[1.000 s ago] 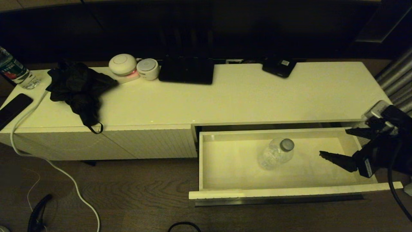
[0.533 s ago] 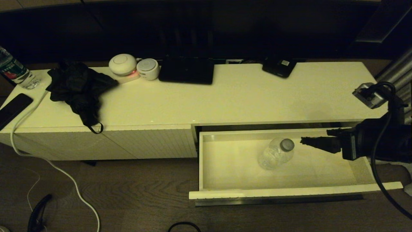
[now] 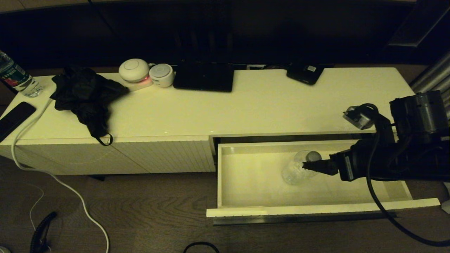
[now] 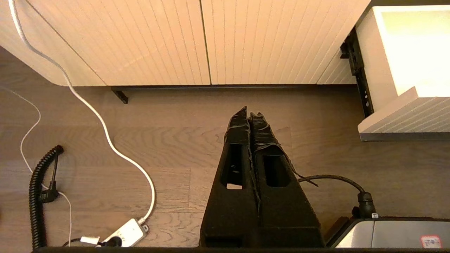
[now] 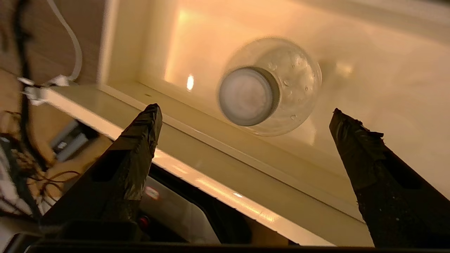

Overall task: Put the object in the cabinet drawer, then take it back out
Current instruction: Put the mineral water in the drawer

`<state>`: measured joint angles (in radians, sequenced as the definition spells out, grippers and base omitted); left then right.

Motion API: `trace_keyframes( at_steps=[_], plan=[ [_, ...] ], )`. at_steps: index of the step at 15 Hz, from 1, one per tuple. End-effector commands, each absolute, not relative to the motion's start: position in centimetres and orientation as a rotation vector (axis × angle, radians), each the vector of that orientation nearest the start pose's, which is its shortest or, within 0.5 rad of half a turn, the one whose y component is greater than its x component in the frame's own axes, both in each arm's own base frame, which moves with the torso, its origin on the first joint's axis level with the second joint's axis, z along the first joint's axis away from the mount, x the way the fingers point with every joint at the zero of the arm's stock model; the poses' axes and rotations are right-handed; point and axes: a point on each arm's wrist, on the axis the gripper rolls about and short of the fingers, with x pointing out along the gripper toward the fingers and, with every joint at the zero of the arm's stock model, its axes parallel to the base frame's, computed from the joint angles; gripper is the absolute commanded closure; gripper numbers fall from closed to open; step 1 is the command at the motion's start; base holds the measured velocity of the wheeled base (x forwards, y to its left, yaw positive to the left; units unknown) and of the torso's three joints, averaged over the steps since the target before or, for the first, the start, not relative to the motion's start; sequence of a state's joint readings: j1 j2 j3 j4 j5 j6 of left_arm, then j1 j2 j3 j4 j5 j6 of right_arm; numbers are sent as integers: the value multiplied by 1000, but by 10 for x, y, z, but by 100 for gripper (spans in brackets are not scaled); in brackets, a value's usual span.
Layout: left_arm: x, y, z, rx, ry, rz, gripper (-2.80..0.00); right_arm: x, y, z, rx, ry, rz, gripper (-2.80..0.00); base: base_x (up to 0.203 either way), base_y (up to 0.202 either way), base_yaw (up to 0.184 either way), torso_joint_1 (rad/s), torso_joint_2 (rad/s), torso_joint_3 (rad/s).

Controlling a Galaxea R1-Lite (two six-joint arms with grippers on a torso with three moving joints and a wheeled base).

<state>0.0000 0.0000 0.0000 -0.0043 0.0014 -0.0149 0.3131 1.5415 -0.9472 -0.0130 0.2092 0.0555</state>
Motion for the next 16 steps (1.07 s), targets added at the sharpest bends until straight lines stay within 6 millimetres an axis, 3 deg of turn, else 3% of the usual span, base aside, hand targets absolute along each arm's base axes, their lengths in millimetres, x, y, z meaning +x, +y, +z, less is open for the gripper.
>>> trace_keyframes(
  at_steps=[1, 8, 14, 15, 16],
  plan=[
    [-23, 0, 75, -15, -5, 1, 0, 260, 92, 191, 10, 667, 478, -280, 0, 0, 0, 0, 0, 0],
    [-23, 0, 75, -15, -5, 1, 0, 263, 107, 169, 7, 752, 453, -280, 0, 0, 0, 0, 0, 0],
    [-23, 0, 75, -15, -5, 1, 0, 266, 110, 164, -7, 756, 432, -280, 0, 0, 0, 0, 0, 0],
    [-23, 0, 75, -15, -5, 1, 0, 266, 110, 164, -11, 758, 422, 0, 0, 0, 0, 0, 0, 0],
    [-23, 0, 76, -15, -6, 1, 0, 267, 111, 164, -12, 754, 423, 0, 0, 0, 0, 0, 0, 0]
  ],
)
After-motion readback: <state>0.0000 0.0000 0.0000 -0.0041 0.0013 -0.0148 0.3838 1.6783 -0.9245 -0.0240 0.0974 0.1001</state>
